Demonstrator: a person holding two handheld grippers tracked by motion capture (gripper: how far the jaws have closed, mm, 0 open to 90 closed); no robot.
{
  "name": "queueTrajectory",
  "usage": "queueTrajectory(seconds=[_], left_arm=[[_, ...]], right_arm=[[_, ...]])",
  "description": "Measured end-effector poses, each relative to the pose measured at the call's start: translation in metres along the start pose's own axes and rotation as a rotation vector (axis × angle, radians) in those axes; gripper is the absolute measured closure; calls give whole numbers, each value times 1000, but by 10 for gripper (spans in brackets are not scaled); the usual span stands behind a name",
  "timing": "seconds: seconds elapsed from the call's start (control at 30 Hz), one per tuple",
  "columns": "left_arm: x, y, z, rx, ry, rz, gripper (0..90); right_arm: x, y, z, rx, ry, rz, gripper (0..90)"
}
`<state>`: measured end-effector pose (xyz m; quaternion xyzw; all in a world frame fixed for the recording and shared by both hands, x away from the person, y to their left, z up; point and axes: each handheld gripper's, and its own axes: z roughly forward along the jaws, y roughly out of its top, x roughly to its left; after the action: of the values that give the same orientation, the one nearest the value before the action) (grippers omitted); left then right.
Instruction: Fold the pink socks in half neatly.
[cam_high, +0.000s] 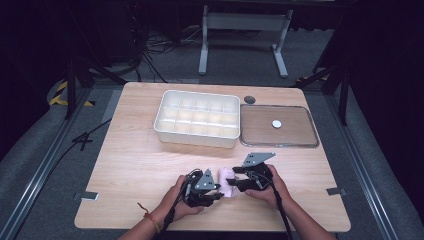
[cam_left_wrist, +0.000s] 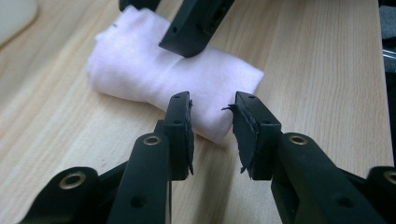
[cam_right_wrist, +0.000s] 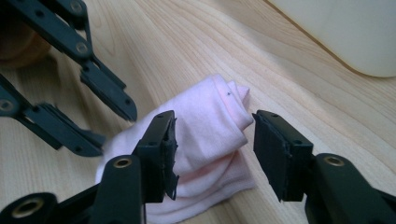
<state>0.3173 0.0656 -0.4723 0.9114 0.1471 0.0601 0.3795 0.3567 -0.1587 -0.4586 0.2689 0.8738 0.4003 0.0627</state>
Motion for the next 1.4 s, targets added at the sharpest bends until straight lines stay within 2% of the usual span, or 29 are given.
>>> queueTrajectory(seconds=[0.03, 0.13, 0.23, 0.3, 0.4, 0.43, 0.5, 0.6, 0.63, 0.73, 0.8, 0.9, 1.0, 1.13, 1.23, 1.4], left_arm=[[-2, 0, 1, 0, 1, -13, 678], [-3, 0, 2, 10, -4, -8, 680], [-3, 0, 4, 4, -6, -2, 681], [-3, -1, 4, 5, -8, -6, 680], [-2, -1, 2, 14, -9, -1, 674], [-2, -1, 2, 12, -7, 1, 666], [-1, -1, -1, 11, -3, 0, 649], [0, -1, -6, 8, 1, -11, 627], [2, -1, -9, 3, 2, -5, 616], [7, -4, -21, 0, 13, -24, 578], [11, -7, -27, 5, 23, -40, 511], [19, -16, -39, 4, 28, -75, 418], [26, -28, -48, 46, 76, -108, 300], [32, -50, -62, 70, 141, -140, 236], [38, -66, -72, 79, 172, -175, 215], [43, -78, -77, 87, 202, -197, 209]], right_arm=[[1, 0, 0, 0, 0, 3, 471], [4, 0, 0, 0, 5, 8, 441], [3, -2, 4, 32, 8, 15, 408], [-1, -4, 7, 36, 17, 43, 378], [-7, -8, 10, 52, 59, 112, 350], [-9, -8, 11, 53, 63, 115, 349], [-9, -7, 12, 59, 69, 98, 357], [-9, -7, 13, 60, 80, 99, 370], [-9, -6, 13, 59, 86, 98, 392], [-9, -6, 14, 66, 112, 101, 467], [-10, -6, 14, 71, 138, 118, 520], [-11, -6, 14, 68, 153, 125, 545], [-11, -6, 14, 70, 162, 139, 587], [-12, -6, 14, 66, 184, 146, 632], [-10, -5, 12, 62, 176, 118, 668], [-6, -4, 10, 53, 158, 94, 684]])
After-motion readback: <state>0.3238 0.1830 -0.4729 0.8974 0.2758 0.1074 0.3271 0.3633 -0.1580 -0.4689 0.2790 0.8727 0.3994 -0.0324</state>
